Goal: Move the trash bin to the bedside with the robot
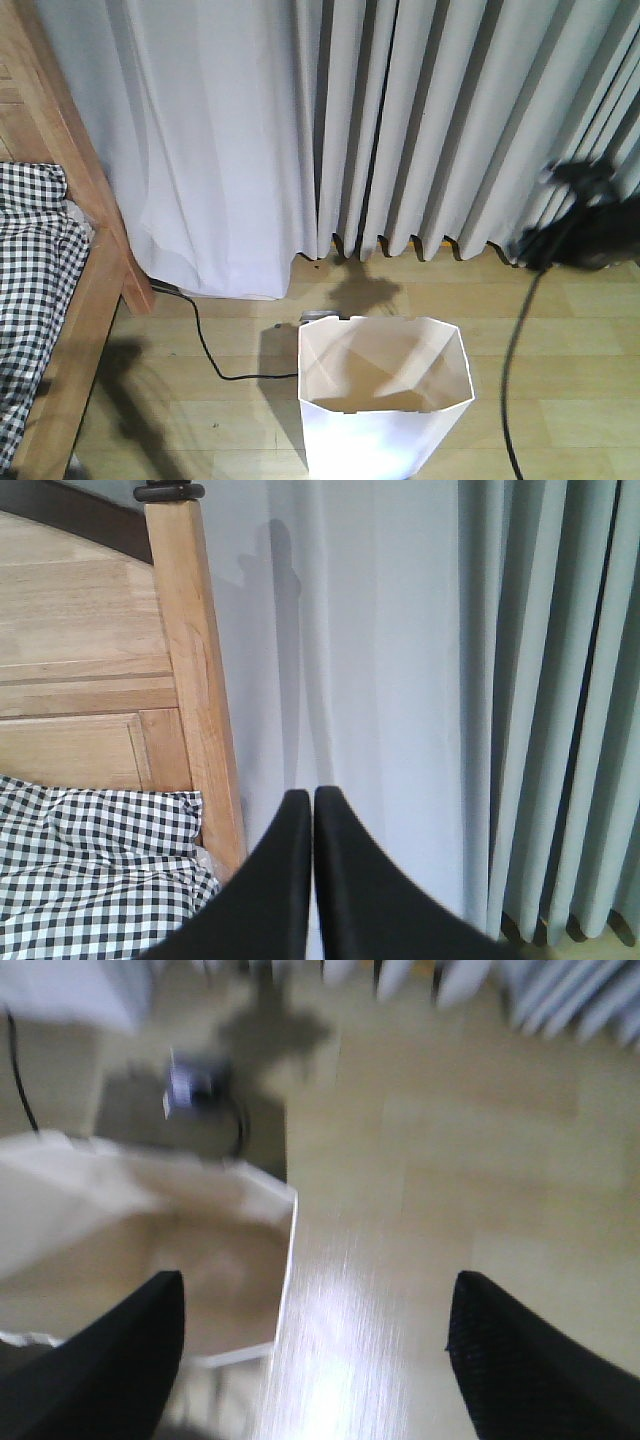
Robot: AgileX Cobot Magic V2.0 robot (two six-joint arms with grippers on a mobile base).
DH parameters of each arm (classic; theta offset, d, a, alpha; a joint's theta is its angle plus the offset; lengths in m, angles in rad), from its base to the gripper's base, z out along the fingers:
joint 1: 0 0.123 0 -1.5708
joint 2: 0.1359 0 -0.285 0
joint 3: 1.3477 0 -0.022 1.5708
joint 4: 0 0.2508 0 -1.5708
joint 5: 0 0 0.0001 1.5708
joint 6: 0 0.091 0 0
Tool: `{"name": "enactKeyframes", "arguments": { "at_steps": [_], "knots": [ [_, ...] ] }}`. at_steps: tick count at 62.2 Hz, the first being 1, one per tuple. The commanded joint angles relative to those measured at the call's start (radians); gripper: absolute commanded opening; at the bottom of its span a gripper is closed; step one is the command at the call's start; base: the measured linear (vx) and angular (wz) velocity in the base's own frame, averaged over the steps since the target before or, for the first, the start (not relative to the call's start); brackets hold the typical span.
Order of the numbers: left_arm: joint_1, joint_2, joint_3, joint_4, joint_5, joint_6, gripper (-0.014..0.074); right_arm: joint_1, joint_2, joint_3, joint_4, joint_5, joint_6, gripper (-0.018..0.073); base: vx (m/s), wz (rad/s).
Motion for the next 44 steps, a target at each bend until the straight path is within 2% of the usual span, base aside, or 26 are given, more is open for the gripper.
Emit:
{"name": "enactKeyframes", "arguments": {
  "at_steps": [1,7,22,33,39,44],
  "knots": [
    [-0.001,-0.005,-0.021,-0.005,-0.073,-0.004,-0.0006,-0.002,-0.234,0.019,-0.008,0.020,-0.002,0.0531,0.00,0.00],
    [-0.001,-0.005,-0.021,-0.005,-0.073,-0.004,-0.0006,-0.002,-0.444,0.048,-0.008,0.052,0.001,0.0531,0.00,0.00],
    [-0.001,-0.005,-0.021,-0.005,-0.073,-0.004,-0.0006,-0.002,-0.930,0.180,0.000,0.031,0.003,0.0531,0.00,0.00],
    [-0.001,-0.005,-0.021,-0.005,-0.073,-0.004,-0.0006,-0.002,-1.282,0.346,0.054,-0.121,0.002,0.0531,0.00,0.00],
    [-0.001,-0.005,-0.021,-0.005,-0.073,-0.004,-0.0006,-0.002,-1.396,0.432,0.062,-0.116,0.003,0.0531,0.00,0.00],
    [-0.001,-0.005,-0.021,-0.005,-0.073,-0.004,-0.0006,-0.002,-1.406,0.487,0.089,-0.084,0.003,0.0531,0.00,0.00]
  ]
}}
